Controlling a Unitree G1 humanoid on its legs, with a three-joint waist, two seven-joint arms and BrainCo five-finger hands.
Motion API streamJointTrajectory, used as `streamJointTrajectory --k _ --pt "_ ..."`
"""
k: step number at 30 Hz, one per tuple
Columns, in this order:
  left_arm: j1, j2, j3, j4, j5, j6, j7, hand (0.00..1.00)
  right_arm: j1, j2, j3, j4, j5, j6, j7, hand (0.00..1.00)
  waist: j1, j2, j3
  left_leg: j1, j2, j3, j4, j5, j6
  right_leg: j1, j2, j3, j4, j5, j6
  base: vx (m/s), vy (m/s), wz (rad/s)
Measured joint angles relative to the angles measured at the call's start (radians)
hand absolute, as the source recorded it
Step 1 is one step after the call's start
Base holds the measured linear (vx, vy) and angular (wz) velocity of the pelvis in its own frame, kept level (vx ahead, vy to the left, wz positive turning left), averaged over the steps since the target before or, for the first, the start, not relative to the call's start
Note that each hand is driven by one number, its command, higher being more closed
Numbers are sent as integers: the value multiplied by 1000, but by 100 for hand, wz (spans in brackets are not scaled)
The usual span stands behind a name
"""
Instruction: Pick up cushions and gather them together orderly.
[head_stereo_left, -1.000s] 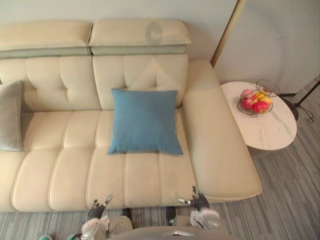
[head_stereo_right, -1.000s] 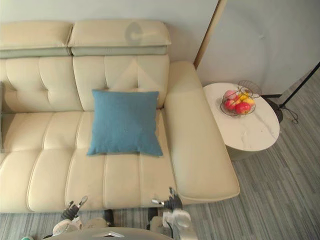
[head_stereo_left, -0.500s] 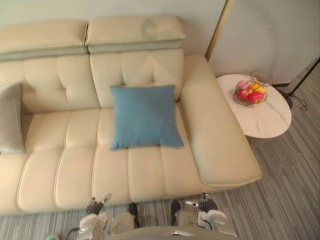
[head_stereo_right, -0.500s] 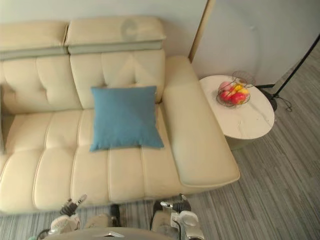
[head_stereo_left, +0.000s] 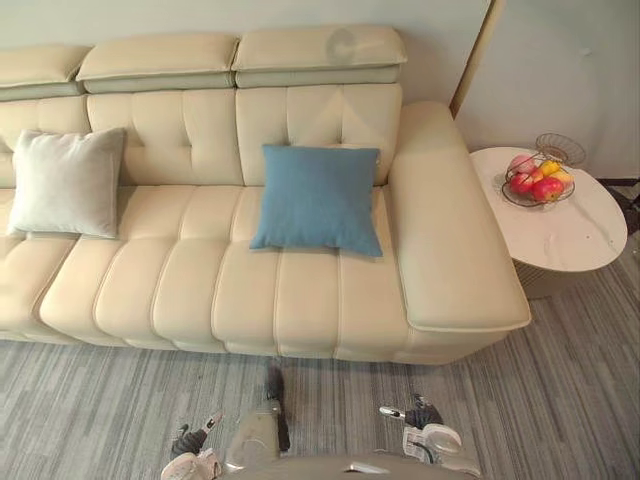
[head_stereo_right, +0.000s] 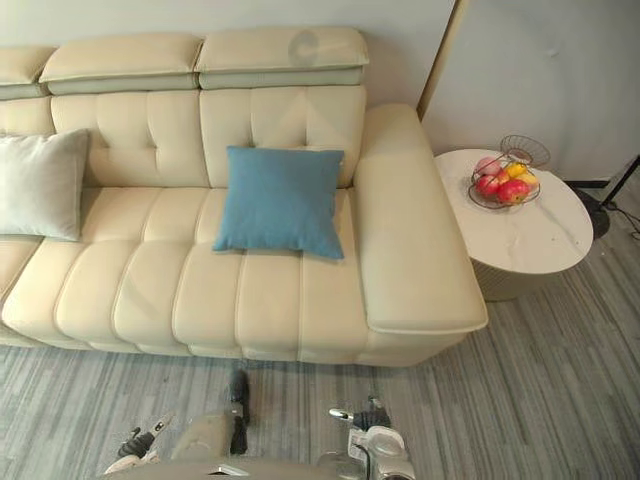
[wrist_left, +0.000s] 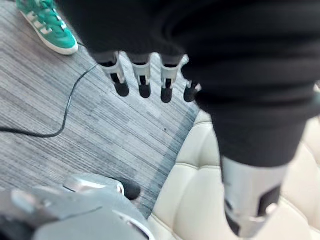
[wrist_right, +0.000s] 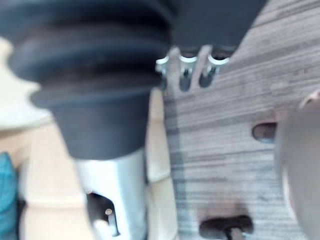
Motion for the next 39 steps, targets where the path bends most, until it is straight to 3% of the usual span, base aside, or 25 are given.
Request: streamJointTrajectory --k 3,5,6,7,9,12,19,20,21,39 --pt "-1 -2 31 11 2 1 -8 0 24 24 -42 1 12 3 2 0 0 -2 1 81 44 -4 152 -219 -23 -38 -7 36 -8 48 26 -176 142 -29" --pt "2 -1 42 23 4 10 -22 0 36 32 -79 3 13 7 5 0 -6 -7 -8 129 28 -4 94 -258 -10 -38 -1 69 -30 79 51 -164 201 -41" --pt "7 9 39 23 3 10 -22 0 38 40 -79 5 13 10 5 0 -13 -11 -11 146 12 -3 42 -253 1 -41 -9 76 -41 88 49 -161 199 -22" --pt "15 44 21 23 4 13 -23 0 46 67 -85 10 13 18 9 0 -29 -64 -40 185 -32 14 -81 -186 26 -51 -41 88 -61 112 39 -153 173 -9" --pt "7 61 -1 23 4 15 -27 0 57 82 -114 11 15 21 6 0 -38 -84 -54 211 -67 19 -190 -127 36 -57 -49 85 -78 136 34 -193 146 -3" --pt "-2 63 -30 39 4 17 -27 0 51 77 -115 13 23 21 6 0 -51 -69 -59 218 -87 18 -235 -106 41 -57 -50 92 -101 154 17 -143 75 0" --pt "6 59 -48 83 36 21 -30 0 47 56 -145 49 29 22 5 0 -52 -55 -96 303 -92 -11 -379 -20 35 -47 -26 104 -113 146 34 -31 -35 -1" --pt "6 59 -48 87 43 21 -30 0 46 55 -150 50 30 22 5 0 -52 -44 -98 308 -90 -19 -379 -9 34 -43 -21 104 -117 149 35 41 -42 0" --pt "-8 73 -49 118 64 22 -43 0 23 52 -169 98 29 23 4 0 -50 -58 -87 339 -90 -32 -374 -13 46 23 -16 87 -170 166 42 32 -22 -1" --pt "-11 72 -49 125 101 32 -48 0 14 49 -192 118 51 26 0 0 -48 -49 -86 330 -87 -25 -379 -14 44 24 -14 83 -193 182 53 0 -1 0"
